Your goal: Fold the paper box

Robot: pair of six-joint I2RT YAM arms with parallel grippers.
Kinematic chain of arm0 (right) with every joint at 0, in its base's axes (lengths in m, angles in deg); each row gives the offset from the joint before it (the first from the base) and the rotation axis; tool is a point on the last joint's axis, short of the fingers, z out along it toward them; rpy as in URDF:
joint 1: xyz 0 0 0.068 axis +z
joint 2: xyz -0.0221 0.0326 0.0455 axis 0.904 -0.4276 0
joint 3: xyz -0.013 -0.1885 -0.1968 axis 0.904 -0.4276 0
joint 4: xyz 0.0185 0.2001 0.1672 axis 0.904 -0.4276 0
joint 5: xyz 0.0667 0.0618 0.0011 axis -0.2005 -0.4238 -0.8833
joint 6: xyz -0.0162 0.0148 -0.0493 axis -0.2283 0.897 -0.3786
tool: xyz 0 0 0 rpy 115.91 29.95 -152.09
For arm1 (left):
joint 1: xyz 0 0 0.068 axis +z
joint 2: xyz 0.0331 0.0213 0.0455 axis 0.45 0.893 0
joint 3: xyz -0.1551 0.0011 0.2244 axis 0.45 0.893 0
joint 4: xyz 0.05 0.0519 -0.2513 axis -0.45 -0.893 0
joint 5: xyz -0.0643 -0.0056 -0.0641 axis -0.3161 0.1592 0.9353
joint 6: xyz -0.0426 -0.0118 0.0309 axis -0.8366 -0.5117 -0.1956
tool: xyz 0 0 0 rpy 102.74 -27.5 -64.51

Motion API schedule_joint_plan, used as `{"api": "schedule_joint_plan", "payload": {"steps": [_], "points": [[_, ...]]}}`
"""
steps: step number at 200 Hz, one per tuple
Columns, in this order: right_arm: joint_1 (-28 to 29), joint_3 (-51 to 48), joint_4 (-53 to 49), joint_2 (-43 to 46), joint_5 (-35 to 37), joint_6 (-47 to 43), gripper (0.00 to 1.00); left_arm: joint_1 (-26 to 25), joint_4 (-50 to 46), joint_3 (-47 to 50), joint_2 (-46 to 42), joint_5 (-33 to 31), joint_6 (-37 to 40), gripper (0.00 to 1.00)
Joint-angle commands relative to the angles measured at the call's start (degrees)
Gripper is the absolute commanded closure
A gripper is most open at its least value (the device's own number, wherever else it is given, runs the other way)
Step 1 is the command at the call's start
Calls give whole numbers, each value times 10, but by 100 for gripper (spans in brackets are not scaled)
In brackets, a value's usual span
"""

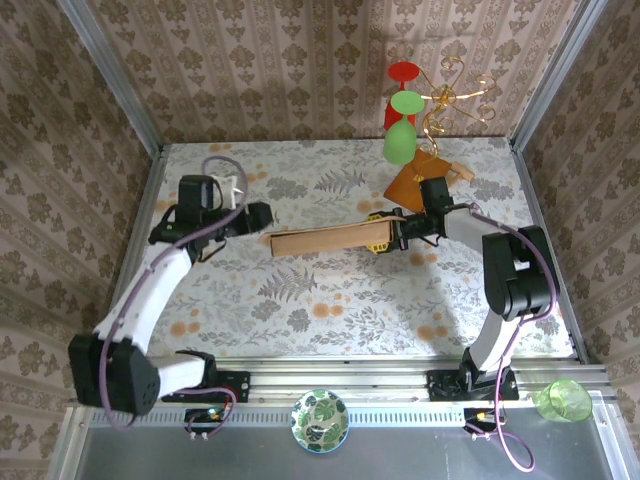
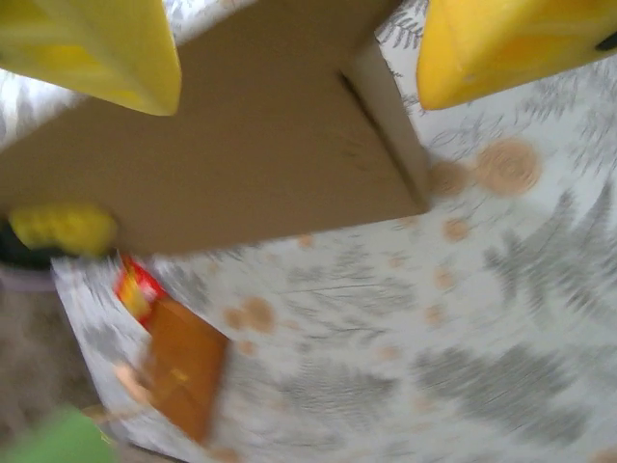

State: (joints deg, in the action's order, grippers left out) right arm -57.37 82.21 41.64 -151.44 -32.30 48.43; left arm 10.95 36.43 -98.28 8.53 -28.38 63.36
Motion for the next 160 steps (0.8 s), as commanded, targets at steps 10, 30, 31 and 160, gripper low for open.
{"api": "schedule_joint_plan", "payload": {"steps": [10, 30, 31, 160], "points": [[-23, 20, -128, -39, 36, -74, 64, -37, -13, 15, -40, 14, 400, 27], [-34, 29, -155, -49, 41, -98, 64, -65, -24, 38, -59, 22, 583, 12], [-34, 29, -155, -50, 41, -99, 64, -65, -24, 40, -60, 24, 590, 11], [-35, 43, -170, -69, 43, -101, 65, -100, 1, 16, 104, -2, 790, 8]]}}
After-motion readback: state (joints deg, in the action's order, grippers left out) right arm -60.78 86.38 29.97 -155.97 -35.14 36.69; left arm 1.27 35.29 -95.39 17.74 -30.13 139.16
